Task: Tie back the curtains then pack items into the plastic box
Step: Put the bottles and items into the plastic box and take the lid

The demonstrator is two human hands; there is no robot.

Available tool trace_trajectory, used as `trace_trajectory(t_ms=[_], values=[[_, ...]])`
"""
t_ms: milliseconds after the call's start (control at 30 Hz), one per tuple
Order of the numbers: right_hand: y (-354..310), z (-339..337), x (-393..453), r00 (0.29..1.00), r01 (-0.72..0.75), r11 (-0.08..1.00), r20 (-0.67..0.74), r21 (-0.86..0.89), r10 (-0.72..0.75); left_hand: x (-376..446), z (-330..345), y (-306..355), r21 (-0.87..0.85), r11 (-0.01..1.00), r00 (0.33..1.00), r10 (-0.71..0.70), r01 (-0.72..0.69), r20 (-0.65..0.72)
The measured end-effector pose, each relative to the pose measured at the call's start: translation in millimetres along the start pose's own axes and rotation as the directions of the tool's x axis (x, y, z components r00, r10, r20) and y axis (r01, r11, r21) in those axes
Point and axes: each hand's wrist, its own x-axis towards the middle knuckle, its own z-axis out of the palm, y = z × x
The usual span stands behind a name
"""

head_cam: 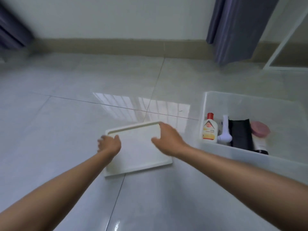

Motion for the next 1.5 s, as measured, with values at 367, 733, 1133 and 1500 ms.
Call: trace_trajectory(t_ms=[367,733,1133,1500], values=[[12,43,14,0.958,-0.239,0.969,0.147,-0.068,0.246,-22,-11,-25,-0.099,0.995,0.999,0.034,-0.031,0.035],[-16,-112,-27,0.901,0.024,1.0,-0.433,-0.001,-0.022,-50,-68,118,-0.386,0.846,0.928,0.31,-0.369,-0.208],[127,-213,-143,0.708,-0.308,0.942,-0.629,0.135,0.321,-196,43,212,-0.237,0.657,0.616,0.754,-0.716,0.228],[158,-193,-143,0.747,-0.479,0.877,-0.539,-0.03,0.389,-214,64,192,-0.037,0.609,0.587,0.777,-0.792,0.228]])
